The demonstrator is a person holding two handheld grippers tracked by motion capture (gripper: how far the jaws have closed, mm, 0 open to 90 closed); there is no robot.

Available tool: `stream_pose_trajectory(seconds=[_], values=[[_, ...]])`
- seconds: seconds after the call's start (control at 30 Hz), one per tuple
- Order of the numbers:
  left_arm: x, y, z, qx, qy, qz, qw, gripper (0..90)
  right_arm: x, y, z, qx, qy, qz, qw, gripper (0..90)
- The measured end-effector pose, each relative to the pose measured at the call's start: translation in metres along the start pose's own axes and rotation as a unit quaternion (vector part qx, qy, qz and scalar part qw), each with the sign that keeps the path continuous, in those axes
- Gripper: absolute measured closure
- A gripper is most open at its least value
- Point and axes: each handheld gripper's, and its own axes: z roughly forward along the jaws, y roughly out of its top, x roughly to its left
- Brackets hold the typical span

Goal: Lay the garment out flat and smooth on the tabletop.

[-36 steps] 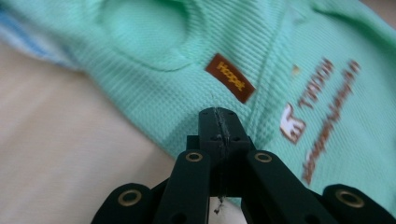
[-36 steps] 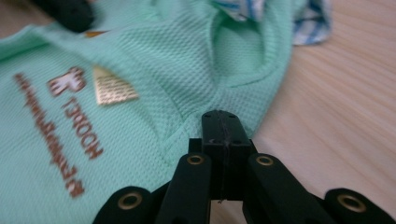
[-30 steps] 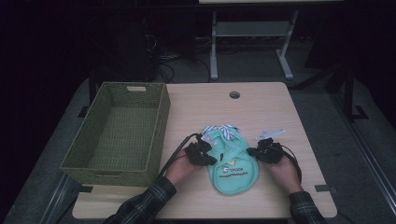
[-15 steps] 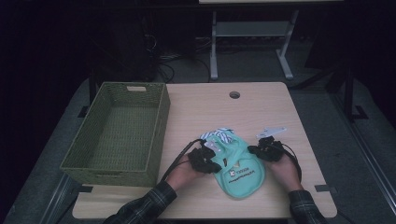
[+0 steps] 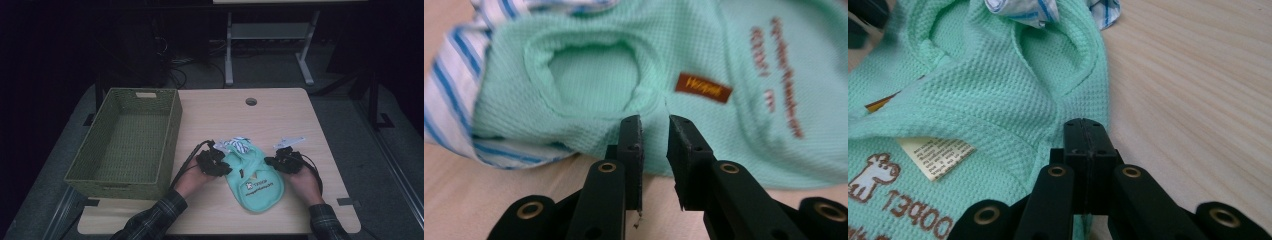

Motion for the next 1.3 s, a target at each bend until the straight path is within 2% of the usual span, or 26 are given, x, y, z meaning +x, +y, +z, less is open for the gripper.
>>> stream_pose_trajectory(seconds=[0.03,0.07,0.1,0.17,0.23,0.33,0.57,0.6,0.73,0.77,0.83,0.93,1.0,1.07,1.2,1.3], values=[[0.002,-0.002,0.004,0.014,0.004,0.002,0.9999,76.4,0.000,0.001,0.000,-0.005,0.004,0.000,1.0000,89.2],[0.002,-0.002,0.006,0.014,0.004,-0.006,0.9999,77.0,0.000,0.002,-0.001,-0.007,0.007,0.001,1.0000,88.5],[0.003,-0.003,0.006,0.016,0.003,-0.002,0.9999,78.2,0.000,0.005,-0.003,-0.013,0.007,0.004,0.9999,87.7],[0.004,-0.003,0.006,0.014,0.003,-0.005,0.9999,78.9,0.000,0.008,-0.004,-0.019,0.008,0.005,0.9998,86.9],[0.006,-0.004,0.005,0.018,0.002,-0.003,0.9998,81.5,-0.005,0.021,-0.005,-0.038,0.012,0.004,0.9992,84.7],[0.007,-0.005,0.005,0.017,0.004,-0.003,0.9998,84.8,-0.010,0.037,0.001,-0.049,0.021,0.006,0.9986,83.2],[0.009,-0.005,0.005,0.018,0.003,0.000,0.9998,86.9,-0.019,0.071,0.033,-0.041,0.043,0.006,0.9982,81.3],[0.008,-0.006,0.005,0.015,0.000,-0.003,0.9999,86.7,-0.019,0.075,0.037,-0.039,0.045,0.011,0.9981,81.3],[0.006,-0.005,0.004,0.020,-0.002,-0.003,0.9998,79.9,-0.020,0.079,0.045,-0.038,0.055,0.017,0.9976,81.3],[0.003,-0.004,0.001,0.018,-0.004,0.002,0.9998,79.9,-0.020,0.079,0.046,-0.036,0.058,0.022,0.9974,81.2],[-0.006,-0.002,-0.003,-0.001,-0.024,-0.004,0.9997,76.7,-0.019,0.080,0.048,-0.036,0.065,0.023,0.9970,80.1],[-0.018,0.003,-0.007,-0.006,-0.037,0.010,0.9992,71.6,-0.019,0.081,0.047,-0.034,0.074,0.026,0.9963,79.2],[-0.021,0.004,-0.006,-0.006,-0.040,0.015,0.9990,67.4,-0.020,0.081,0.049,-0.032,0.071,0.024,0.9966,79.2],[-0.033,0.005,-0.001,-0.011,-0.049,0.017,0.9986,64.1,-0.021,0.080,0.051,-0.030,0.069,0.032,0.9966,79.2],[-0.041,0.006,0.009,-0.002,-0.056,0.021,0.9982,57.7,-0.024,0.079,0.055,-0.033,0.075,0.032,0.9961,79.2],[-0.042,0.004,0.017,0.010,-0.054,0.024,0.9982,59.0,-0.022,0.080,0.058,-0.031,0.078,0.030,0.9960,79.1]])
